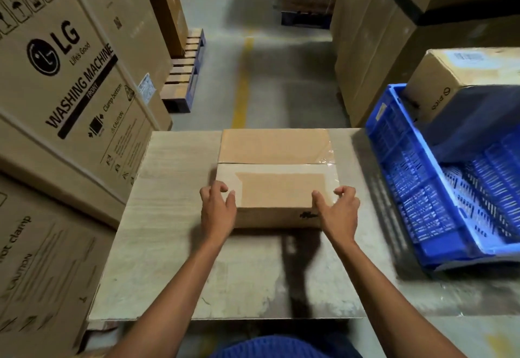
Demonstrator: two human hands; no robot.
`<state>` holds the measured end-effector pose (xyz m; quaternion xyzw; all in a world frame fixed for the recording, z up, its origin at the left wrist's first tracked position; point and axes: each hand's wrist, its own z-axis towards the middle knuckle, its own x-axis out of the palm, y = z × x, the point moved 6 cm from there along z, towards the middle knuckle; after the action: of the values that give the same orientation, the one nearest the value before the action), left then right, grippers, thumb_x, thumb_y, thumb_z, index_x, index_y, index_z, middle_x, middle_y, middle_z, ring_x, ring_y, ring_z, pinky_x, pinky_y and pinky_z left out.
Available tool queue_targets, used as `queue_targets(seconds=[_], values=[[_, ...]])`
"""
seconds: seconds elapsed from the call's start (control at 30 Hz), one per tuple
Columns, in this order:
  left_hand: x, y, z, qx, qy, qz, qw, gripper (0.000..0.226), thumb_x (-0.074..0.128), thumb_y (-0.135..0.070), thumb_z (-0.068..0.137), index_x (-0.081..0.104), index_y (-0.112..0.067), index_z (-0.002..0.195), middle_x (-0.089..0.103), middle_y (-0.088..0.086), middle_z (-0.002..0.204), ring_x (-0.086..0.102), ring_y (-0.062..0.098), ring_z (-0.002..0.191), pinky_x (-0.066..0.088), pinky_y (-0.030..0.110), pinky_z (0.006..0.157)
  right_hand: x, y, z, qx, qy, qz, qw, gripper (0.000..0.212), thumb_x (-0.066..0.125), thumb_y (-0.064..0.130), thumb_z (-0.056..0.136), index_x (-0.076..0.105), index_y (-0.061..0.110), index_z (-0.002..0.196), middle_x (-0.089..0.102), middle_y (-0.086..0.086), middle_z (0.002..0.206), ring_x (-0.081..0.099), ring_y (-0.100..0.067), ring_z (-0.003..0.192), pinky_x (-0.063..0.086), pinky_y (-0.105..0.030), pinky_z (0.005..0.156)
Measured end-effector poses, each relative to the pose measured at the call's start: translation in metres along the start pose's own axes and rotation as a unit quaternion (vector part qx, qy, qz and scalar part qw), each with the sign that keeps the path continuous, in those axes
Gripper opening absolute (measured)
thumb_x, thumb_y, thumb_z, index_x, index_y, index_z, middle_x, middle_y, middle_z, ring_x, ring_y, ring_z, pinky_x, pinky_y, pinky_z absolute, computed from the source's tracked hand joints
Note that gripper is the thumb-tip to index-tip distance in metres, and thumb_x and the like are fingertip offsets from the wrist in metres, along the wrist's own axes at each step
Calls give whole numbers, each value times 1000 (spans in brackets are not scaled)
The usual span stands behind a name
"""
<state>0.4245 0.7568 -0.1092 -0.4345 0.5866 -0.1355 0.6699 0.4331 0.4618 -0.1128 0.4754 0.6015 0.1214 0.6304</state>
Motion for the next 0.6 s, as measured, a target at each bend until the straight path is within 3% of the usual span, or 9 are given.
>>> queue_targets(seconds=[0.07, 0.13, 0.23, 0.3, 0.43, 0.6], values=[[2, -2, -1, 43, 3, 65, 997, 12, 57, -20, 98, 54, -13, 107, 42, 10, 130, 57, 32, 106, 45, 34, 78, 5, 8, -3, -61, -40, -96, 993, 39, 67, 44, 88, 54, 17, 113, 49, -11, 128, 54, -31, 113, 43, -51, 99], [4, -11, -1, 113, -11, 153, 982, 12, 65, -15, 92, 62, -11, 103, 42, 18, 143, 45, 37, 126, 46, 45, 93, 16, 26, -9, -162, -56, -175, 970, 28, 68, 35, 87, 63, 17, 107, 48, -11, 136, 47, -31, 130, 30, -59, 109], [15, -29, -3, 251, 6, 192, 949, 10, 70, -9, 86, 68, -10, 96, 57, 21, 132, 52, 40, 125, 46, 52, 102, 46, 56, -26, -337, 10, -183, 924, 16, 65, 28, 86, 65, 15, 95, 55, -10, 123, 55, -33, 118, 44, -51, 98], [23, -31, -1, 295, 25, 189, 936, 14, 66, -10, 88, 69, -8, 101, 63, 18, 121, 58, 39, 118, 47, 51, 101, 65, 69, -38, -405, 47, -200, 891, 16, 55, 29, 89, 63, 17, 94, 56, -5, 111, 57, -30, 107, 43, -46, 89], [31, -19, -2, 280, 41, 244, 927, 45, 35, -26, 100, 65, -7, 128, 57, 14, 141, 50, 33, 135, 41, 50, 111, 81, 69, -42, -432, 39, -259, 863, 24, 46, 36, 94, 60, 22, 106, 57, -1, 118, 52, -26, 115, 39, -47, 93], [28, -47, 24, 287, 64, 324, 899, 24, 48, -24, 96, 60, -18, 116, 56, 5, 123, 51, 29, 116, 41, 42, 92, 88, 85, -23, -422, 28, -322, 847, 33, 49, 49, 87, 59, 20, 98, 58, -4, 101, 55, -29, 91, 42, -41, 70]])
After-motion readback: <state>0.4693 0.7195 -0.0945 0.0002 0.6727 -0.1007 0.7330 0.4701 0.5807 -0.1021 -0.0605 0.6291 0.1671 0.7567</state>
